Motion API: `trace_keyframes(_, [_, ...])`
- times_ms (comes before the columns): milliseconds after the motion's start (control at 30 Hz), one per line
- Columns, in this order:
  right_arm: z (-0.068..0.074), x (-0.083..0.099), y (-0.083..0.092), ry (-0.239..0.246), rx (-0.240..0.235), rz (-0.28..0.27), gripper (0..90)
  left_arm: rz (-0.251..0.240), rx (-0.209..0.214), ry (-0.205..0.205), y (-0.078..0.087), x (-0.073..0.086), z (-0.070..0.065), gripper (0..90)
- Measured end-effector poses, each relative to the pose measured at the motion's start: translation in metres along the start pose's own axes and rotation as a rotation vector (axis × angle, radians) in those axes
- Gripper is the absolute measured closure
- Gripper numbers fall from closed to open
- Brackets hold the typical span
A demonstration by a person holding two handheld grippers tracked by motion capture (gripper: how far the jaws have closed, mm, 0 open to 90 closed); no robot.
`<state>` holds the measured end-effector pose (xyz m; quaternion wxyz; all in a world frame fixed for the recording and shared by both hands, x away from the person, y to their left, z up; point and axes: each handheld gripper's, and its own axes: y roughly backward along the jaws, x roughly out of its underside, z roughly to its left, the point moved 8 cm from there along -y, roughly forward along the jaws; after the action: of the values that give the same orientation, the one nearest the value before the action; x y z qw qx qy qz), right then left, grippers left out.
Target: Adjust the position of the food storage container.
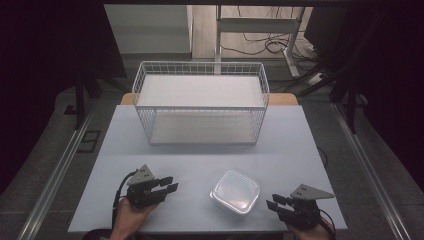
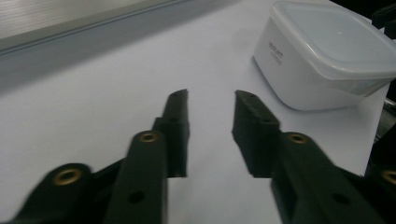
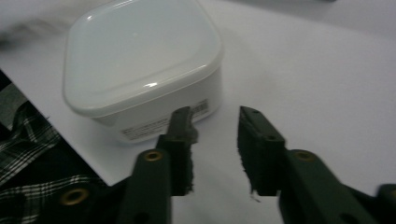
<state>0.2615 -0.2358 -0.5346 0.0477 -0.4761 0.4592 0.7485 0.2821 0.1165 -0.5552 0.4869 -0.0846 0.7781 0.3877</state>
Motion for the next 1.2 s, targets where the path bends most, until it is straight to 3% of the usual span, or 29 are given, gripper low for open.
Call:
trace_keyframes(167, [0.011, 0.004, -0.003, 0.024, -0.028, 0.035, 84.8, 0.039, 0.049, -0.018, -0.019, -0.004, -0.010, 81.6])
trace_keyframes(267, [0.016, 0.004, -0.006, 0.034, -0.037, 0.051, 88.9, 0.054, 0.086, -0.024, -0.031, -0.008, -0.016, 89.4])
trace_keyframes(500, [0.023, 0.006, -0.016, 0.009, -0.079, 0.088, 89.0, 0.091, 0.141, -0.058, -0.059, -0.014, -0.033, 89.6])
trace_keyframes(733, [0.025, -0.002, -0.031, 0.030, -0.069, 0.103, 89.0, 0.087, 0.178, -0.042, -0.082, -0.023, -0.040, 89.6])
trace_keyframes(967, [0.019, -0.012, -0.043, 0.036, -0.074, 0.089, 89.1, 0.110, 0.171, -0.048, -0.082, -0.023, -0.044, 89.6])
trace_keyframes(1200, [0.019, -0.028, -0.060, 0.056, -0.094, 0.083, 89.2, 0.126, 0.118, -0.032, -0.071, -0.019, -0.036, 89.6])
